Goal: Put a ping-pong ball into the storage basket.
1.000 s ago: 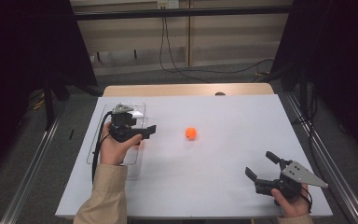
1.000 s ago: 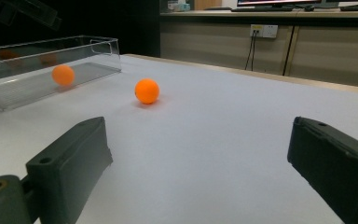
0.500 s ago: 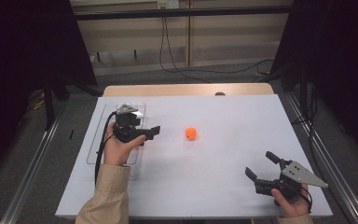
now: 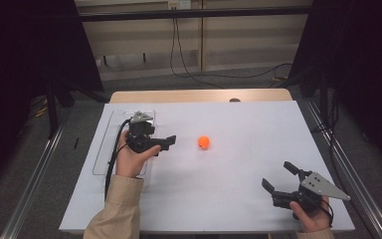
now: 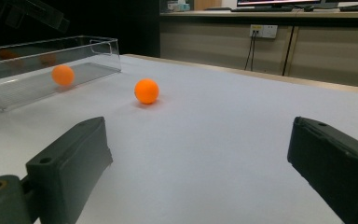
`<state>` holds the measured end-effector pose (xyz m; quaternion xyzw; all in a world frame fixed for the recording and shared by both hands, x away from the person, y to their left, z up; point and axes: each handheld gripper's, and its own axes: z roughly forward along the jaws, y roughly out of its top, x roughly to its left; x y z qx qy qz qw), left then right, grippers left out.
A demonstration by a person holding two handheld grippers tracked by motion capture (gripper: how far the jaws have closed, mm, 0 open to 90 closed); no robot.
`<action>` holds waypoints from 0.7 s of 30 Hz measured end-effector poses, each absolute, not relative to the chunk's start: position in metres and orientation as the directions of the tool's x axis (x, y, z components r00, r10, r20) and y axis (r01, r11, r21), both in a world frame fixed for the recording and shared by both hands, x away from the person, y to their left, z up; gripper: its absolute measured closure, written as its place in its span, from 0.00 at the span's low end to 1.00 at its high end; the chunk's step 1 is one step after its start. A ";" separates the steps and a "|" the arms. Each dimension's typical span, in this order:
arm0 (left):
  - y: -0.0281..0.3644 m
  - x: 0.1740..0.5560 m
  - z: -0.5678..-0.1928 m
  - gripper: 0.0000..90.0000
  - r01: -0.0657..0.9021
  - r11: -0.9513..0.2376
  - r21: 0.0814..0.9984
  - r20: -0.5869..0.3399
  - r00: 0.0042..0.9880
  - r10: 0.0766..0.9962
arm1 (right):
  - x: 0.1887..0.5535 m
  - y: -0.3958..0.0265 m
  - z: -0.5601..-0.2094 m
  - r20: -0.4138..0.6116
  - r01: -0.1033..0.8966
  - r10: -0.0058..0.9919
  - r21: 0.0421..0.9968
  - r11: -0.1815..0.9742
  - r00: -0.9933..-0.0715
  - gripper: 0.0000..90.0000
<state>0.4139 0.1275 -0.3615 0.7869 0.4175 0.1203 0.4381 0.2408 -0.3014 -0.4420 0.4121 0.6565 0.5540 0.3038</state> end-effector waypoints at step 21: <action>0.107 0.412 -0.369 0.11 0.535 -0.289 0.794 -0.165 0.647 0.745 | 0.240 -0.302 -0.442 0.056 0.203 0.878 0.978 0.048 -0.476 0.05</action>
